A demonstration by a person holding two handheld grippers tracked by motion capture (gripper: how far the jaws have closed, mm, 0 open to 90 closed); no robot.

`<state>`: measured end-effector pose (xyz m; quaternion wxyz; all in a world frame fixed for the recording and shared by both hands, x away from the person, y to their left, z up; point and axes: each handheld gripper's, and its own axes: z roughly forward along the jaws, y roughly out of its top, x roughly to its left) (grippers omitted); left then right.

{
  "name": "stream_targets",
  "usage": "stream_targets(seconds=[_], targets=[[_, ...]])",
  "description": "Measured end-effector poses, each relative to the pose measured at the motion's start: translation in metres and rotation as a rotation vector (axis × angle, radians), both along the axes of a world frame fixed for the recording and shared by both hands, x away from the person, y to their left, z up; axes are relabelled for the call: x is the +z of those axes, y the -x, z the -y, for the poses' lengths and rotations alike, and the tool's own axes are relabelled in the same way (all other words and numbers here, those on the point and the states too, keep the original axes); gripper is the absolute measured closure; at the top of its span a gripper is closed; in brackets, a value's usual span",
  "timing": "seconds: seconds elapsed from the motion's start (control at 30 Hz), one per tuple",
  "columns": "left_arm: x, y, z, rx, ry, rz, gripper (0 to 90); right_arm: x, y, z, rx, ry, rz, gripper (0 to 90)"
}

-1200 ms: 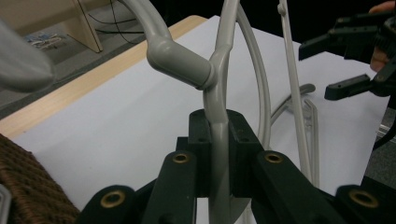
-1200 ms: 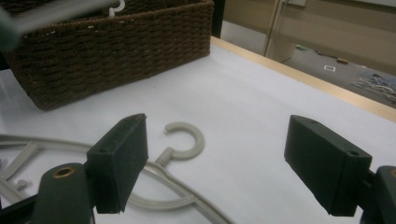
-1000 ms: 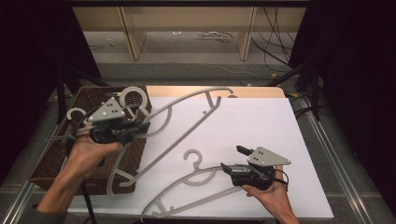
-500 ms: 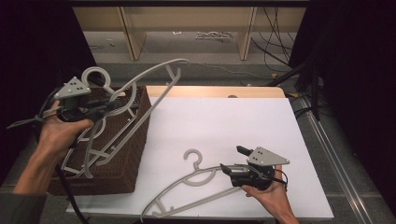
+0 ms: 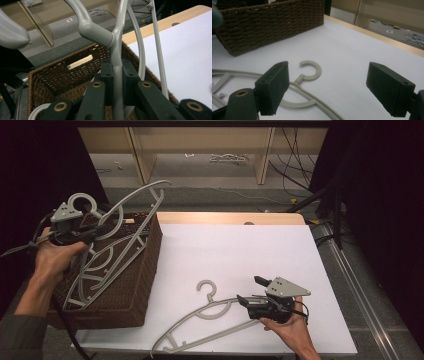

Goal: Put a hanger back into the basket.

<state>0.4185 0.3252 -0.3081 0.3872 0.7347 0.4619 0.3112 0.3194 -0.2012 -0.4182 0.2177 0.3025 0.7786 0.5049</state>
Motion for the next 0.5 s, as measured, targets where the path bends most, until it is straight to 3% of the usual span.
stream_targets(seconds=[0.23, 0.5], targets=[[-0.019, 0.000, -0.026, 0.062, 0.000, 0.006, 82.0, -0.002, -0.001, 0.000, -0.004, 0.001, 0.007, 20.1], [-0.039, 0.006, -0.044, 0.084, -0.049, -0.017, 82.0, -0.003, -0.001, 0.000, -0.007, 0.005, 0.005, 20.1]])
